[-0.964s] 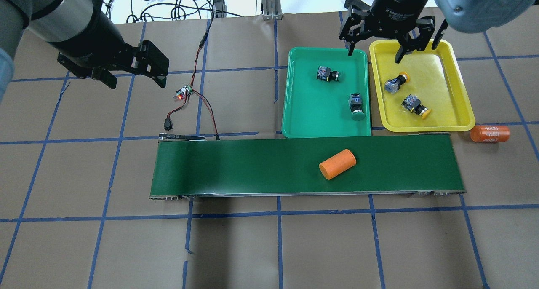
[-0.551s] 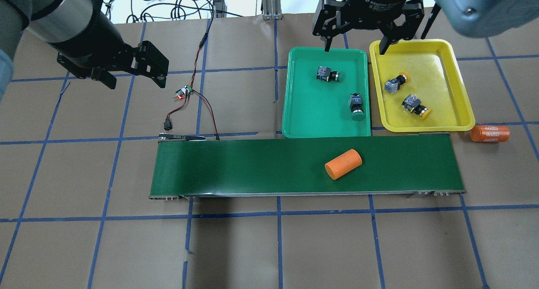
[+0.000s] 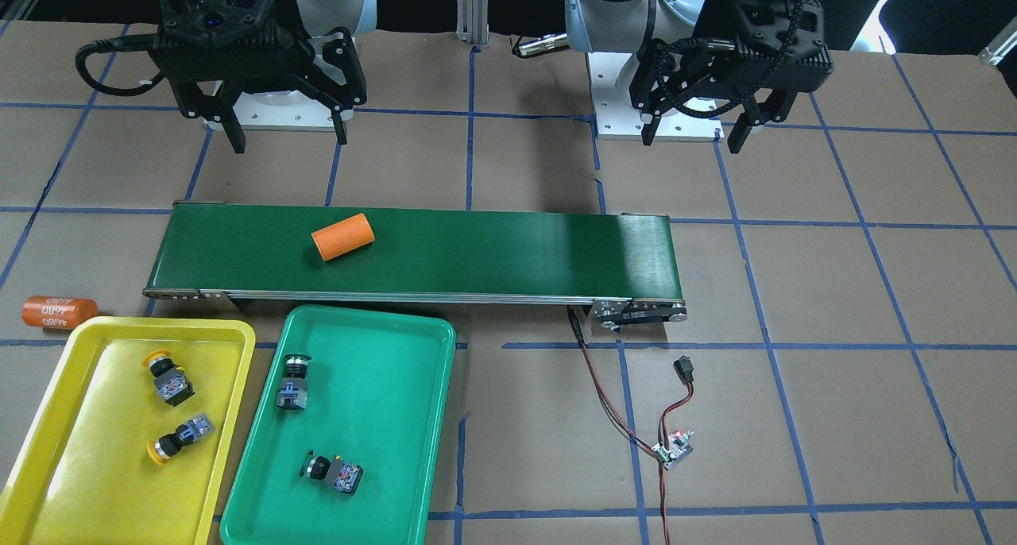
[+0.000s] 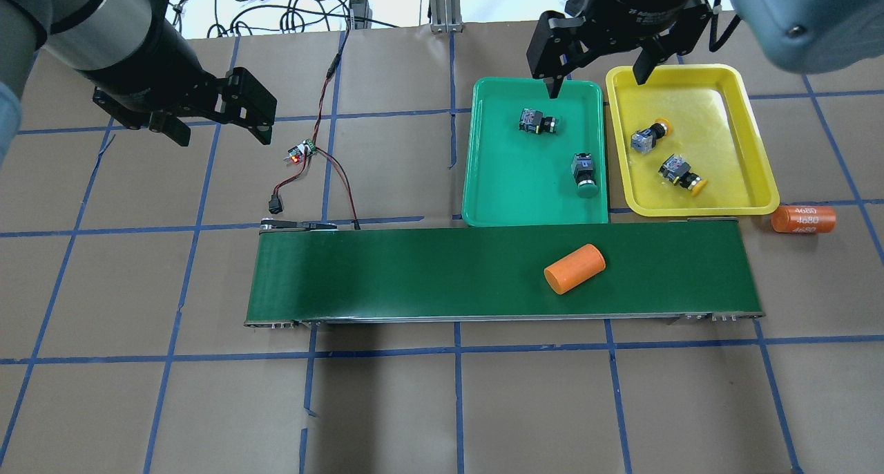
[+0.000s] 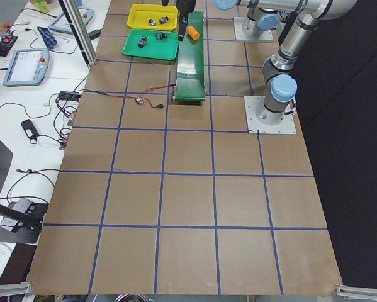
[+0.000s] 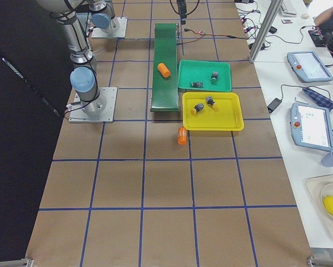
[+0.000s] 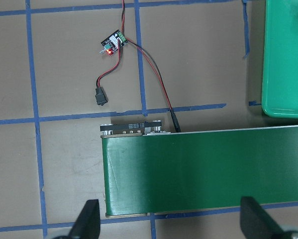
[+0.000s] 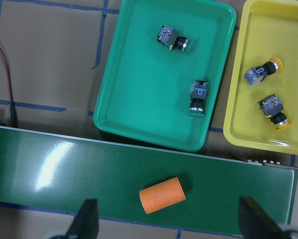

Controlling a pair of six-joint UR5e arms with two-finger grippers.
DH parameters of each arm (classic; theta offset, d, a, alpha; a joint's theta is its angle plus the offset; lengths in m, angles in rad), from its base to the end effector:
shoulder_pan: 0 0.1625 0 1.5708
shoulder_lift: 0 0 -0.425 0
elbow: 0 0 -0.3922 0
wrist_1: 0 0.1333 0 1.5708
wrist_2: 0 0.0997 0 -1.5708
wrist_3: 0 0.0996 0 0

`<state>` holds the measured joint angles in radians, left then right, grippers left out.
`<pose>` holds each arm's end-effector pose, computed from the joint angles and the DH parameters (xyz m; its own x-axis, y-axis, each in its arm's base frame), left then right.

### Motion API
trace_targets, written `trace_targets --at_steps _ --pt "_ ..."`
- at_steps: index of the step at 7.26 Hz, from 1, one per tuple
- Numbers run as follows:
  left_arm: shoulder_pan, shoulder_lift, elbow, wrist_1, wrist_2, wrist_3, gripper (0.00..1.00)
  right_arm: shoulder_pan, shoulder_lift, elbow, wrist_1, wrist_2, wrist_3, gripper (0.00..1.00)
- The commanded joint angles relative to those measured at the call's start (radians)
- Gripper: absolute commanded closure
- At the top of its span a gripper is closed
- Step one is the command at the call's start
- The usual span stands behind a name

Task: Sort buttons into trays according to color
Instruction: 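Raise the right gripper and move it above the yellow tray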

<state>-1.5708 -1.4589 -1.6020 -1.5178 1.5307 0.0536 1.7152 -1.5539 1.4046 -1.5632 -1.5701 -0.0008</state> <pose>-0.1373 -0.4555 0.5311 -0.9978 0.0584 0.0325 0.0535 0.9894 -0.1352 0.2051 -0.4833 0.5613 -0.9895 -0.1448 -0.0006 -0.1432 0.9796 -0.1412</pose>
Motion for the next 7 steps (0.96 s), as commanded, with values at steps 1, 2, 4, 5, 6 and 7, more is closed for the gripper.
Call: trace_targets --at_steps 1,2,4,5,6,7 --pt "0.0 0.0 -0.001 -0.001 0.0 0.0 0.0 -0.061 -0.018 0.004 0.037 0.001 -0.015 0.0" --pt "-0.002 0.002 -0.001 -0.001 0.0 -0.001 0.0 -0.071 -0.02 0.005 0.043 0.002 -0.013 0.0" --pt "-0.002 0.002 -0.001 -0.001 0.0 0.0 0.0 -0.077 -0.02 0.007 0.07 0.005 -0.001 0.0" --pt "0.0 0.002 -0.001 -0.001 0.0 0.0 0.0 -0.08 -0.018 0.007 0.074 0.005 0.001 0.0" --pt "-0.002 0.003 -0.001 -0.001 0.0 0.0 0.0 -0.078 -0.018 0.007 0.077 0.007 0.001 0.0" --pt "-0.002 0.003 -0.001 -0.001 0.0 0.0 0.0 -0.078 -0.015 0.007 0.08 0.007 0.001 0.0"
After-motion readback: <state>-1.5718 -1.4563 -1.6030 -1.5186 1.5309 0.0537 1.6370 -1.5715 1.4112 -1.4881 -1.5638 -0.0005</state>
